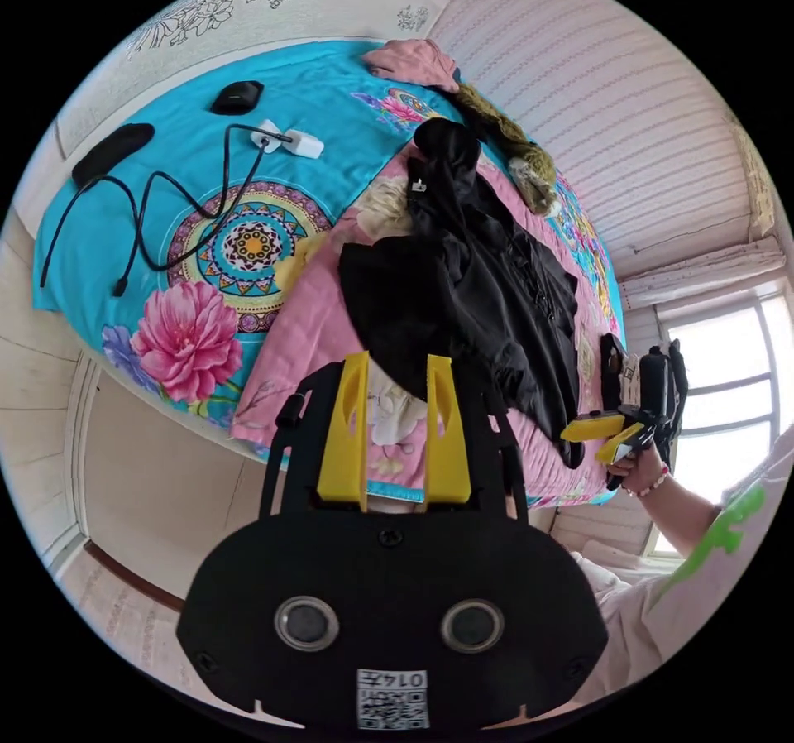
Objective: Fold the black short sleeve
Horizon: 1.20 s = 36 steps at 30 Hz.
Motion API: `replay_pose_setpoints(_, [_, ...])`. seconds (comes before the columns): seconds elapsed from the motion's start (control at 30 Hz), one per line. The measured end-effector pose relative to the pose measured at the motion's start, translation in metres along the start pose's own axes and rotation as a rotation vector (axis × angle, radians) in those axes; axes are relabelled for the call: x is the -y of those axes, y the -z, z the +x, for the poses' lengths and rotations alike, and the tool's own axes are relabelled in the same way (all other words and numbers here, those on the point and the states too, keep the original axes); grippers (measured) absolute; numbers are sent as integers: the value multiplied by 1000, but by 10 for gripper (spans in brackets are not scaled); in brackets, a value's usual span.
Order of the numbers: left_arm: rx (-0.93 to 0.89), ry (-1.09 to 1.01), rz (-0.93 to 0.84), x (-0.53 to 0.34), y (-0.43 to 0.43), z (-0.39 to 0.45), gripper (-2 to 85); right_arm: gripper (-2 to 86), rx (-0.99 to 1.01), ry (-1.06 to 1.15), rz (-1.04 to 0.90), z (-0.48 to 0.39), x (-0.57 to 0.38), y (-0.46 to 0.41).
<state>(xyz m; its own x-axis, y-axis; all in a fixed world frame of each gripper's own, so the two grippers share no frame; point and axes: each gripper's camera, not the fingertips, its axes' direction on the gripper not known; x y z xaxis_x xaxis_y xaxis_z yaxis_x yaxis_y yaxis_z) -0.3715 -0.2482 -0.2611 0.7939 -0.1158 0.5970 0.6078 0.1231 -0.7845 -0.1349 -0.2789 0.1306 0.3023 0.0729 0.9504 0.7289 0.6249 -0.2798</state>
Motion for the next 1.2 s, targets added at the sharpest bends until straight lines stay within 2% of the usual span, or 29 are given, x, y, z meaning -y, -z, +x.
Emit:
replay_pose_setpoints(0.1, [47,-51,-13,12,-10,-16,97,120,-123,58,-31,-12,69,-34])
replay_pose_setpoints(0.37, [71,-110,-41,36,-45,-59,97,108,-515,152,-5,-17,270,-57])
replay_pose_setpoints(0.6, [-20,-67,-15,46,-46,-93,116,136,-790,128,-43,-1,443,-99])
replay_pose_setpoints(0.7, [13,-89,7,50,-48,-95,112,143,-846,107,-53,12,497,-121])
replay_pose_setpoints(0.77, [48,-82,-25,58,-58,-101,79,126,-837,80,-91,23,526,-135])
replay_pose_setpoints(0.8, [57,-74,-28,59,-59,-103,56,55,-818,84,-123,29,541,-144])
replay_pose_setpoints(0.83, [59,-71,-12,61,-60,-106,8,19,-817,101,-124,29,548,-147])
replay_pose_setpoints(0.9, [4,-64,23,61,-57,-111,-3,5,-867,132,-38,25,570,-150])
replay_pose_setpoints(0.97, [-116,-25,46,59,-50,-122,-8,1,-859,140,-16,24,588,-148])
replay_pose_setpoints(1.0, [-120,-10,54,58,-47,-124,-8,0,-873,144,-6,23,600,-145])
replay_pose_setpoints(1.13, [29,66,86,44,-17,-132,-10,-1,-901,115,8,30,636,-136])
replay_pose_setpoints(1.2, [46,84,69,38,-19,-139,-10,1,-814,101,24,37,656,-134])
